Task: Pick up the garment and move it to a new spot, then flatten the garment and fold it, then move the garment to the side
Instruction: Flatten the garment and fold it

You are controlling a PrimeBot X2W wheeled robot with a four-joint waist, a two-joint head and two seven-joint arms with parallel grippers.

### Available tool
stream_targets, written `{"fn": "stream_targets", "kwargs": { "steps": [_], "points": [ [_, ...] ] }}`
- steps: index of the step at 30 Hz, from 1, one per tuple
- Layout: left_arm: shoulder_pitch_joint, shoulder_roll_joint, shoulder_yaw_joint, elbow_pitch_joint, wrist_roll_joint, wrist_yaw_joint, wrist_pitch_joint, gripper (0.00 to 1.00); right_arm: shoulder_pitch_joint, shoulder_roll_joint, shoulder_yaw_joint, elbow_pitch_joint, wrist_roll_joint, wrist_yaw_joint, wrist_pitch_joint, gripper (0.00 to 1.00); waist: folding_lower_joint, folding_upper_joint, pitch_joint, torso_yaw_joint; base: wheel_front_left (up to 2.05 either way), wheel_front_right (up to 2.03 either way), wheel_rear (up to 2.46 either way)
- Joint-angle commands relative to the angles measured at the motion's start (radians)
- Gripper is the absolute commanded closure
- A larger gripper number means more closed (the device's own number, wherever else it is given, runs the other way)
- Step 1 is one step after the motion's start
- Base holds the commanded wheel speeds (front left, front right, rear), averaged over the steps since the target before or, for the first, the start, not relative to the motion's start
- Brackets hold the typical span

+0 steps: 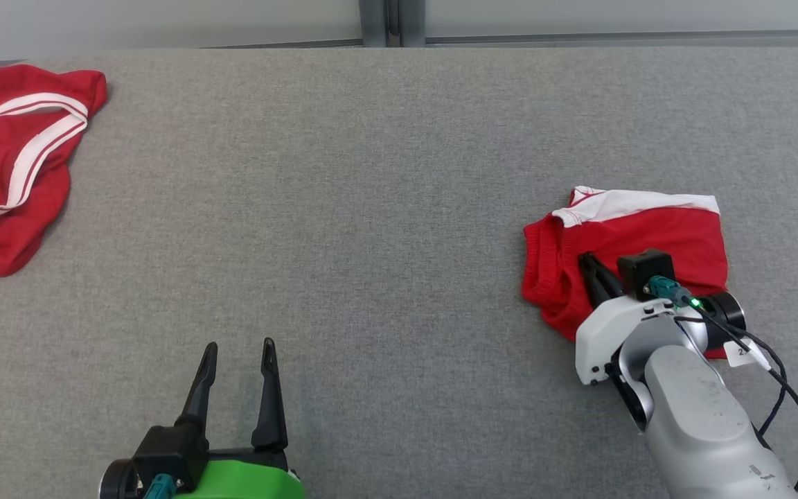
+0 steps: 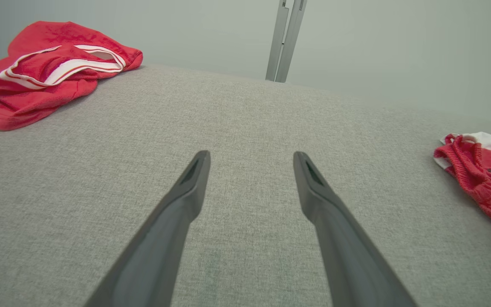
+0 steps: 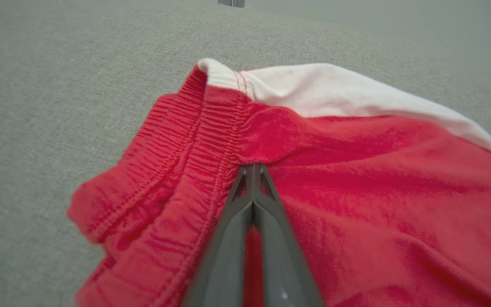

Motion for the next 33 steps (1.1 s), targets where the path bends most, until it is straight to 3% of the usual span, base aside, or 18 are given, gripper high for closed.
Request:
{"fn": "stream_targets", "kwargs": {
  "steps": [1, 13, 18, 22, 23, 24, 25, 26, 27, 28, 33],
  "points": [
    [-0.016, 0.003, -0.002, 0.003, -0.010, 0.005, -0.003, 0.00, -0.022, 0.001, 0.010, 0.017, -0.001, -0.001, 0.002, 1.00, 0.0000, 0.0000, 0.005, 0.015, 0.00, 0.00, 0.00],
    [0.023, 0.003, -0.005, 0.019, -0.034, 0.012, -0.003, 0.00, -0.024, 0.001, 0.213, 0.040, 0.183, -0.001, -0.049, 1.00, 0.0000, 0.0000, -0.059, 0.015, 0.00, 0.00, 0.00],
    [0.051, 0.003, 0.012, 0.011, -0.034, 0.008, -0.003, 0.00, 0.039, -0.001, 0.196, -0.051, 0.171, -0.001, -0.086, 1.00, 0.0000, 0.0000, -0.104, -0.016, 0.00, 0.00, 0.00],
    [0.082, 0.003, 0.036, -0.003, -0.026, -0.002, -0.003, 0.00, 0.159, -0.051, 0.123, -0.230, 0.158, -0.001, -0.093, 0.98, 0.0000, 0.0000, -0.149, -0.047, 0.00, 0.00, 0.00],
    [0.089, 0.003, 0.041, -0.006, -0.024, -0.005, -0.003, 0.00, 0.191, -0.063, 0.098, -0.283, 0.156, -0.001, -0.092, 0.93, 0.0000, 0.0000, -0.160, -0.052, 0.00, 0.00, 0.00],
    [0.101, 0.003, 0.049, -0.011, -0.021, -0.010, -0.003, 0.00, 0.237, -0.080, 0.060, -0.355, 0.160, -0.001, -0.092, 0.74, 0.0000, 0.0000, -0.170, -0.059, 0.00, 0.00, 0.00],
    [0.108, 0.003, 0.056, -0.014, -0.017, -0.012, -0.003, 0.00, 0.278, -0.090, 0.031, -0.403, 0.163, -0.001, -0.092, 0.68, 0.0000, 0.0000, -0.179, -0.065, 0.00, 0.00, 0.00],
    [0.117, 0.004, 0.063, -0.017, -0.014, -0.019, -0.003, 0.00, 0.326, -0.105, -0.002, -0.462, 0.166, -0.001, -0.092, 0.51, 0.0000, 0.0000, -0.188, -0.073, 0.00, 0.00, 0.00],
    [0.123, 0.003, 0.070, -0.021, -0.011, -0.022, -0.003, 0.00, 0.360, -0.123, -0.032, -0.512, 0.156, -0.001, -0.092, 0.16, 0.0000, 0.0000, -0.195, -0.079, 0.00, 0.00, 0.00],
    [0.130, 0.003, 0.076, -0.023, -0.007, -0.031, -0.003, 0.00, 0.406, -0.140, -0.066, -0.553, 0.151, -0.001, -0.092, 0.00, 0.0000, 0.0000, -0.202, -0.084, 0.00, 0.00, 0.00],
    [0.149, 0.003, 0.107, -0.022, 0.004, -0.058, -0.003, 0.00, 0.546, -0.153, -0.222, -0.652, 0.156, -0.001, -0.092, 0.00, 0.0000, 0.0000, -0.216, -0.108, 0.00, 0.00, 0.00]
  ]
}}
